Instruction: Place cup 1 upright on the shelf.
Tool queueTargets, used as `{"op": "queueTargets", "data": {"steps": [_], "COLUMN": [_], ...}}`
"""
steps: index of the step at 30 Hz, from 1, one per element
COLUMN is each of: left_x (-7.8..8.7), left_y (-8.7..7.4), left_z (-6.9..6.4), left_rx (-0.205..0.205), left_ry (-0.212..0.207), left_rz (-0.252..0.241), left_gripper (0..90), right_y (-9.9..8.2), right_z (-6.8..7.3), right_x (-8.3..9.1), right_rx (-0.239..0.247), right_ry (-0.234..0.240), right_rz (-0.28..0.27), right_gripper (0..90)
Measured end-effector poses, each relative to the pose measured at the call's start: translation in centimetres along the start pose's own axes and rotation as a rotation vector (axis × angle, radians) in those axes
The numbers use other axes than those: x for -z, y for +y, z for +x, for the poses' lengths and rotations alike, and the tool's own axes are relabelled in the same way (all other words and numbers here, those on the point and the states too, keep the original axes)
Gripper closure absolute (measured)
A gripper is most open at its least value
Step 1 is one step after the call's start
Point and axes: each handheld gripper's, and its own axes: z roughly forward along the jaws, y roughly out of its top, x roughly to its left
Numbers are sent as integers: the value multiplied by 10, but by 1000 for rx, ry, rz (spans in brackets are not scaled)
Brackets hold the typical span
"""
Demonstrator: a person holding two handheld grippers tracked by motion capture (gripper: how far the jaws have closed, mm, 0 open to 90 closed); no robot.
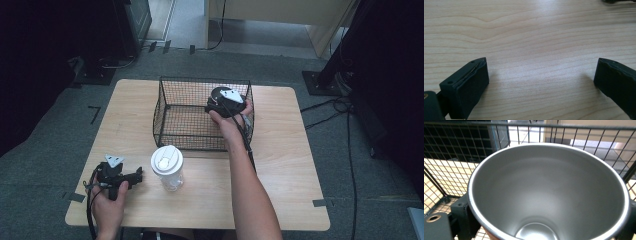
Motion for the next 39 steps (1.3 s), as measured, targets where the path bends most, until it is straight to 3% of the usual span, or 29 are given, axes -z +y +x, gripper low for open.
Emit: {"op": "queueTargets", "data": {"steps": [6, 17, 23, 39], "left_x": [0, 0, 0, 0], "left_y": [0, 0, 0, 0], "left_z": [0, 0, 0, 0], "left_rx": [0, -1, -1, -1], "left_ry": [0, 0, 0, 0], "left_rz": [0, 1, 1, 1], "left_gripper": [4, 5, 4, 4], "right_y": [-3, -4, -2, 16], "right_z": [0, 0, 1, 3], "right_x": [-3, -3, -1, 15], "right_rx": [2, -8, -9, 21], "right_ry": [-10, 17, 37, 33], "right_rz": [27, 56, 40, -26], "right_gripper": [75, 72, 0, 0]}}
